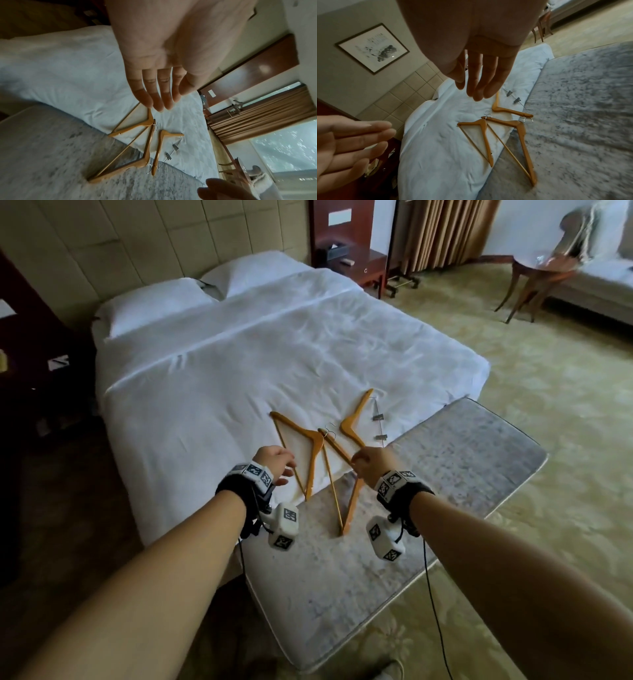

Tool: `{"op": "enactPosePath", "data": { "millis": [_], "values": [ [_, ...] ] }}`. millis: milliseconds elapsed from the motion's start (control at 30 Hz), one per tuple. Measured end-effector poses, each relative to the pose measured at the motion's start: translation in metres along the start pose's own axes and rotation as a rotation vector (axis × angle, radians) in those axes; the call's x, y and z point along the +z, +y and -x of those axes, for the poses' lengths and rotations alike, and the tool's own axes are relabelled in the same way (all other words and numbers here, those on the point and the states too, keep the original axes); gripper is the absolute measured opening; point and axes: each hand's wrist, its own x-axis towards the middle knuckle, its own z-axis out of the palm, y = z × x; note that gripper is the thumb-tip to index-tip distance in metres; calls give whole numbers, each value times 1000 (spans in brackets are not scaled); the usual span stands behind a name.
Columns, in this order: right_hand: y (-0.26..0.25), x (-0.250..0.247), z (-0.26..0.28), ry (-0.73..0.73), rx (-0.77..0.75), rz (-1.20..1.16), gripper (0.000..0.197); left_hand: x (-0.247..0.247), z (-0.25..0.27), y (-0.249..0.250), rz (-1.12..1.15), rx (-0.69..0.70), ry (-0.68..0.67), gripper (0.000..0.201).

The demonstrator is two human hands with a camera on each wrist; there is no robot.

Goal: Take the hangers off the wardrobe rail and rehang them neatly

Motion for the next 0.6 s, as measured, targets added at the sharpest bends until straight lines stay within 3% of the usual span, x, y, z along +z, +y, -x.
{"op": "enactPosePath", "data": {
  "millis": [200,400,600],
  "values": [
    [84,-20,-29,-80,88,-144,28,74,-13,-1,142,-173,70,21],
    [136,-30,-52,-123,231,-275,25,123,-39,-13,262,-220,212,17],
    [187,-18,-88,-206,477,-478,18,165,-92,-48,285,-392,137,11]
  ]
}}
